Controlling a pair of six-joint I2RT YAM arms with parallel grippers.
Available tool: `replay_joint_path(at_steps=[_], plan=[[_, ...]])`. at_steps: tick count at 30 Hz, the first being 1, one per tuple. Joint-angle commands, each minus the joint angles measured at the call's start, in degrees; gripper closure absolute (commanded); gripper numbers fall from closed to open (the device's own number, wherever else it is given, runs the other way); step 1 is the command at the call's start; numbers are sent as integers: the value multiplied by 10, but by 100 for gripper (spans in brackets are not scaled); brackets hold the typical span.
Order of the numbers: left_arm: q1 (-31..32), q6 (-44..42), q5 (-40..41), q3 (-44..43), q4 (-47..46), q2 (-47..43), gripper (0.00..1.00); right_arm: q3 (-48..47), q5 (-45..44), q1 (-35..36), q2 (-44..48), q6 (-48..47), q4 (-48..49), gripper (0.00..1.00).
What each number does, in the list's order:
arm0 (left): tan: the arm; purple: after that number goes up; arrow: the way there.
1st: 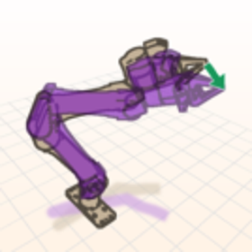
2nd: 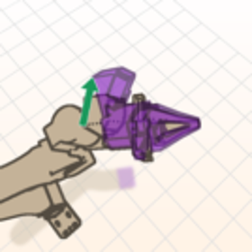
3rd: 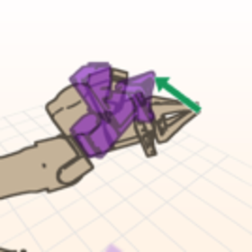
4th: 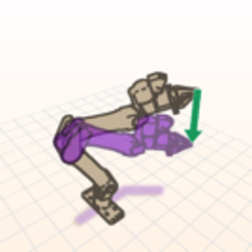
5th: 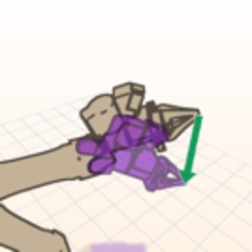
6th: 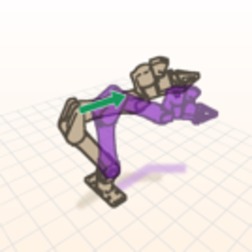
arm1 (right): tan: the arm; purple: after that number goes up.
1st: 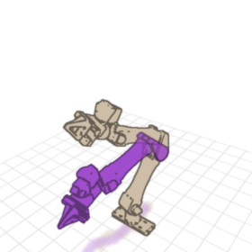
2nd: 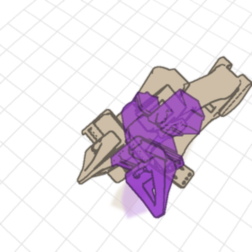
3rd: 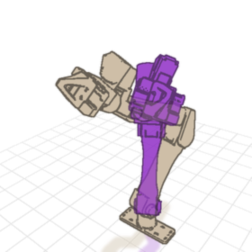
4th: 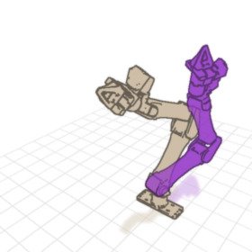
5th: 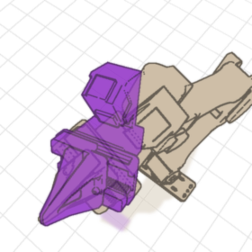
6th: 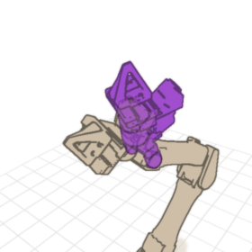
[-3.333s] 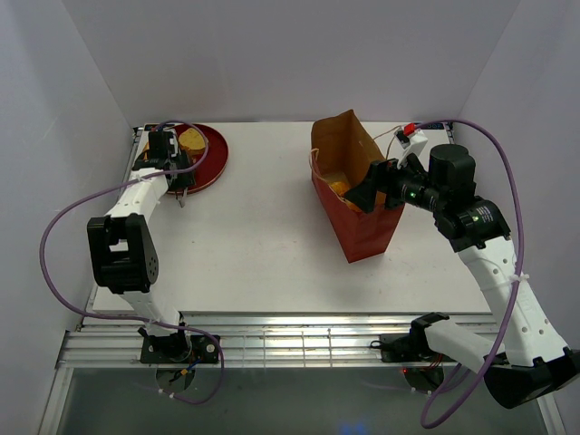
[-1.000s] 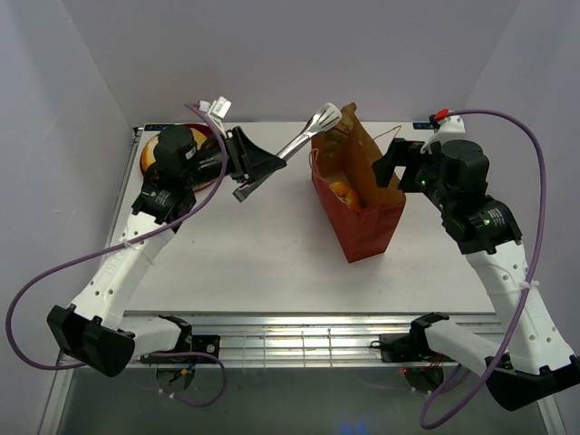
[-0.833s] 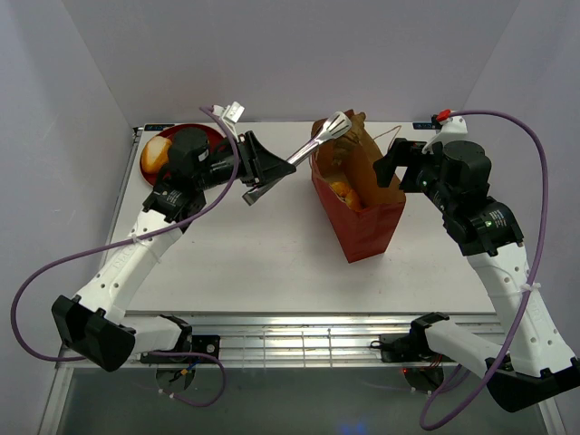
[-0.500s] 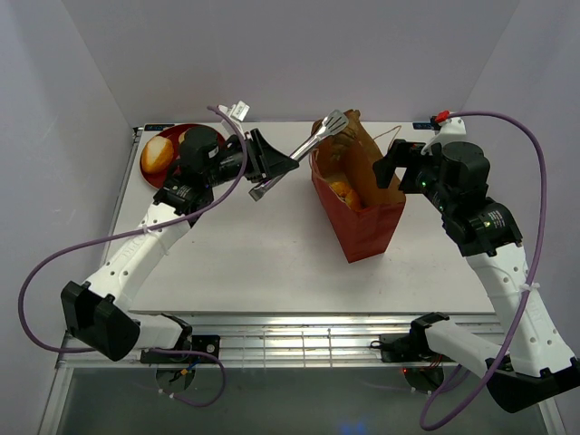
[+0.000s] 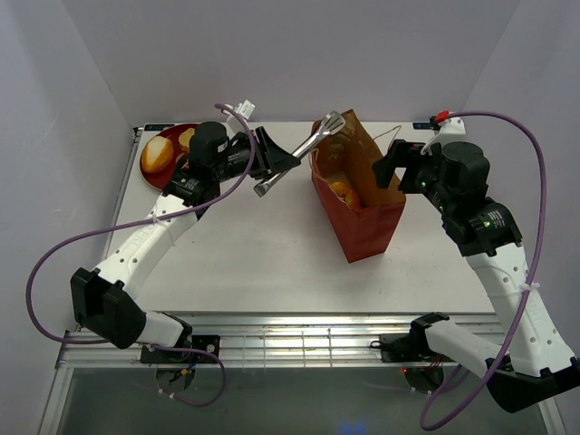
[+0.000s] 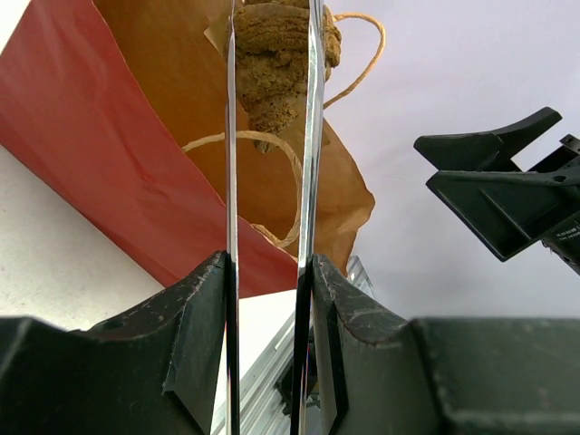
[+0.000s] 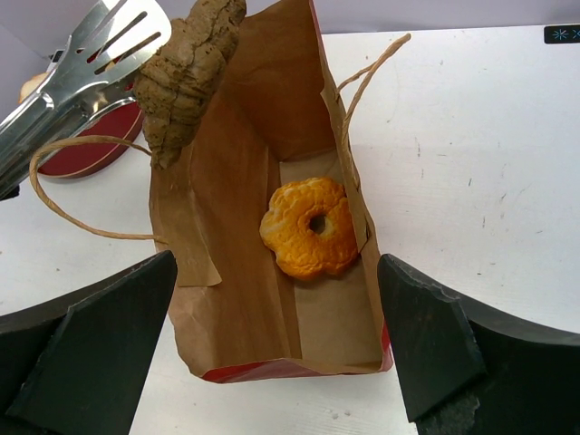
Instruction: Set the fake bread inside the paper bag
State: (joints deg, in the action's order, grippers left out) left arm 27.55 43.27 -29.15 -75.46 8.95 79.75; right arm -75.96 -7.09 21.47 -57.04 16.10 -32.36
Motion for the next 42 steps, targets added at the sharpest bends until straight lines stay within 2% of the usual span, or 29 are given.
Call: replay_joint_path(at_steps=[1,11,30,37,42], plan=[[2,-14,14,-33,-6,-11,54,-1,7,2,2,-5,34,3],[1,-18,15,-37,-2,-6,43,1,15,2,5,-6,33,3],[1,-30,24,-43,7,-19,41,-3,40,2,6,2,27,3],[0,-113,113,-122,104,-38,43,14,139,2,2,17,26,0],[-18,-161,167,-150,161,-66,43,70,210,2,22,45,57,0]])
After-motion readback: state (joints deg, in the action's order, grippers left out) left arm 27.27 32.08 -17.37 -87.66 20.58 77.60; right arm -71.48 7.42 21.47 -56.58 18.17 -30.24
